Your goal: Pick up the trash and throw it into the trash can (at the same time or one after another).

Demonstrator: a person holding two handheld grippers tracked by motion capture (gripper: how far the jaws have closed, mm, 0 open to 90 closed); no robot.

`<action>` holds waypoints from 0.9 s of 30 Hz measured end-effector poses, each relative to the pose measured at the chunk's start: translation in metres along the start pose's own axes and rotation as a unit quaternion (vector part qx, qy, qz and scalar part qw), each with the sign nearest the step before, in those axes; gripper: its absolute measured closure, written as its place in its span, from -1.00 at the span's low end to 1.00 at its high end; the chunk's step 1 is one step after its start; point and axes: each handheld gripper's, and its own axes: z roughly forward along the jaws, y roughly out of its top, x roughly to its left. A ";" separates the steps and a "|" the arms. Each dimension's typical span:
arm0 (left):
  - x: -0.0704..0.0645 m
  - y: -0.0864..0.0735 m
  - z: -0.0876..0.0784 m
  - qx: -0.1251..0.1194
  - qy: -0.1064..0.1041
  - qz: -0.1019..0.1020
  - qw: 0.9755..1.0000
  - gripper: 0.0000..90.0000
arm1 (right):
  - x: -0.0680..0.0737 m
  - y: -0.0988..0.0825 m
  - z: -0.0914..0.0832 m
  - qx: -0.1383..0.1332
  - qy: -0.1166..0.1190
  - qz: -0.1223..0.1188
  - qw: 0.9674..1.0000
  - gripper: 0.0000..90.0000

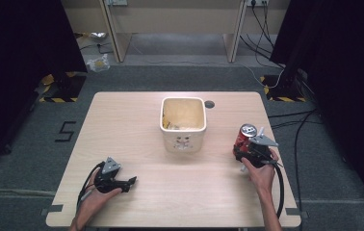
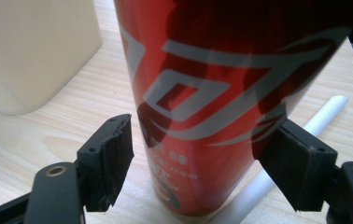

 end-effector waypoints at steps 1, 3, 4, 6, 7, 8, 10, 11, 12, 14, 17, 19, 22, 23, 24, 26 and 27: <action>0.000 0.000 0.000 0.000 0.000 0.000 1.000 -0.69 | 0.000 0.000 0.000 -0.001 -0.001 0.002 1.000 -0.35; 0.000 0.000 0.000 0.000 0.000 0.000 1.000 -0.69 | -0.001 0.000 0.001 -0.003 0.000 0.007 1.000 -0.31; 0.000 0.000 0.000 0.000 0.000 0.000 1.000 -0.69 | -0.001 0.000 0.002 -0.004 0.000 0.008 1.000 -0.29; 0.000 0.000 0.000 0.000 0.000 0.000 1.000 -0.69 | -0.002 0.000 0.002 -0.004 0.000 0.007 1.000 -0.26; 0.000 0.000 0.000 0.000 0.000 0.000 1.000 -0.69 | -0.002 0.000 0.003 -0.006 -0.001 0.006 1.000 -0.25; 0.000 0.000 0.000 0.000 0.000 0.000 1.000 -0.69 | -0.002 0.000 0.003 -0.006 -0.001 0.006 1.000 -0.25; 0.000 0.000 0.000 0.000 0.000 0.000 1.000 -0.69 | -0.001 0.000 0.002 -0.004 -0.001 0.002 1.000 -0.25; 0.000 0.000 0.000 0.000 0.000 0.000 1.000 -0.69 | -0.001 0.001 0.002 -0.006 -0.002 0.000 1.000 -0.25; 0.000 0.000 0.000 0.000 0.000 0.000 1.000 -0.69 | 0.000 0.001 0.001 -0.008 -0.002 0.003 1.000 -0.25; 0.000 0.000 0.000 0.000 0.000 0.000 1.000 -0.69 | 0.001 0.003 -0.002 -0.014 0.001 0.002 1.000 -0.25; 0.000 0.000 0.000 0.000 0.000 0.000 1.000 -0.69 | 0.005 0.009 -0.008 -0.019 0.002 -0.008 1.000 -0.25; 0.000 0.000 0.000 0.000 0.000 0.000 1.000 -0.69 | 0.005 0.010 -0.009 -0.019 0.002 -0.009 1.000 -0.25; 0.000 0.000 0.000 0.000 0.000 0.000 1.000 -0.69 | 0.007 0.014 -0.011 -0.021 0.006 -0.014 1.000 -0.25; 0.000 0.000 0.000 0.000 0.000 0.000 1.000 -0.69 | 0.008 0.015 -0.011 -0.021 0.006 -0.015 1.000 -0.25; 0.000 0.000 0.000 0.000 0.000 0.000 1.000 -0.69 | 0.008 0.016 -0.011 -0.021 0.006 -0.014 1.000 -0.25; 0.000 0.000 0.000 0.000 0.000 0.000 1.000 -0.69 | 0.009 0.019 -0.013 -0.023 0.008 -0.015 1.000 -0.25; 0.000 0.000 0.000 0.000 0.000 0.000 1.000 -0.69 | 0.010 0.022 -0.014 -0.024 0.010 -0.017 1.000 -0.25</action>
